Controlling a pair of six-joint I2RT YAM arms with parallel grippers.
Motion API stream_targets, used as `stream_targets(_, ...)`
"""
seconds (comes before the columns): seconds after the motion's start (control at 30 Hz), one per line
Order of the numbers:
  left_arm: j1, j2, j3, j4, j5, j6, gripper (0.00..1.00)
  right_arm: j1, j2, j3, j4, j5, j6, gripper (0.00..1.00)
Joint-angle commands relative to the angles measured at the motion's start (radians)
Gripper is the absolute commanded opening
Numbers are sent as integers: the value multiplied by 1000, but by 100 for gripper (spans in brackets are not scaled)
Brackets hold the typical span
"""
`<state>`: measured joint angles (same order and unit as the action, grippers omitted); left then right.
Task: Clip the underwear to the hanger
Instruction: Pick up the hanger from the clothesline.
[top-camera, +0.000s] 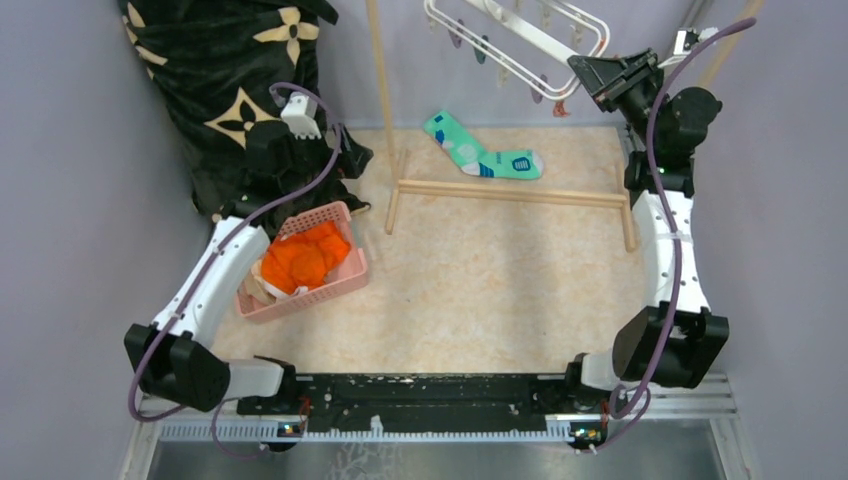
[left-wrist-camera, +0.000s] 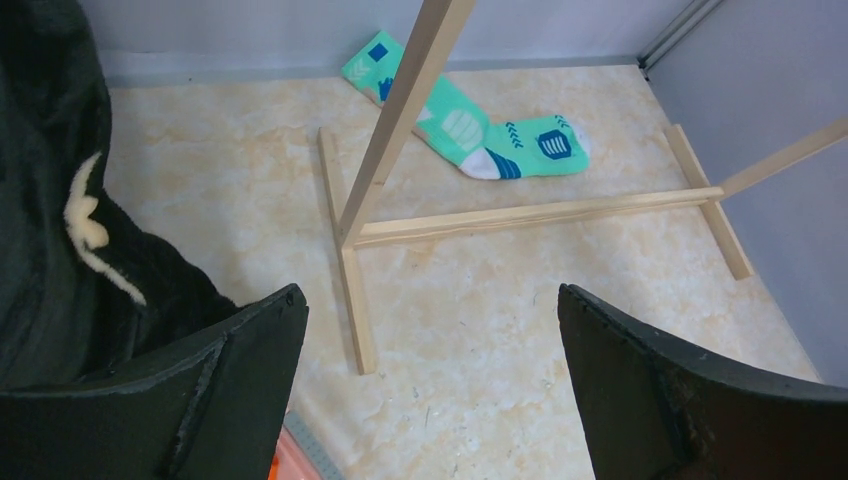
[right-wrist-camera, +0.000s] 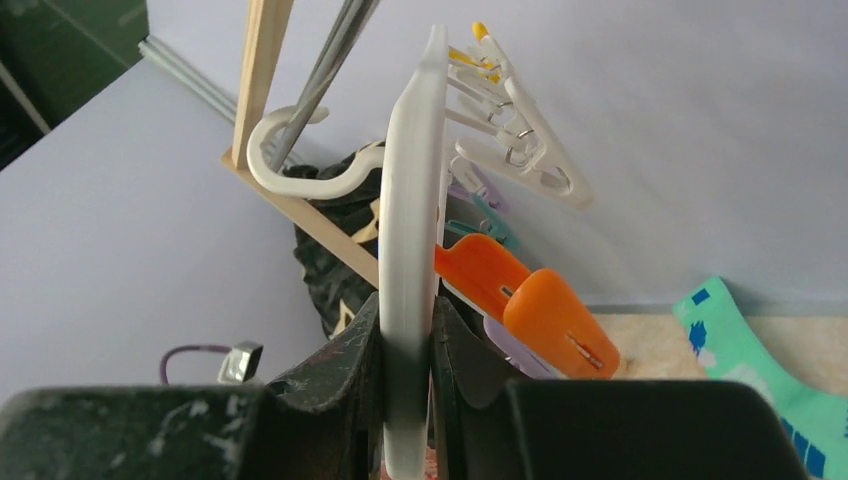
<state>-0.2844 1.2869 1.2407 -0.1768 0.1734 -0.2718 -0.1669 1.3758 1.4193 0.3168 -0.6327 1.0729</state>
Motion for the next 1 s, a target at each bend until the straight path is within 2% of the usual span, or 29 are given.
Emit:
stream_targets(0.0,7,43,92,61,55,-5,100,-4,27,-22,465,-107,43,0)
stream_targets(0.13,8,87,149,79,55,13,100,-5,79,-46,670,-120,128,0)
stream_targets(0.3,8,153,217,56,75,22,100,-5,144,-9,838,-138,195,0)
stream_targets(0.63,7,166,218,67,90,38,100,-4,251,36,1152,-143,313,0)
stream_targets(0.83,8,172,226,71,109,43,100,-4,269,64,1184,-169,326,0)
stream_targets(0.97,7,169,221,70,129,34,100,-5,244,0,1125,-177,318,0)
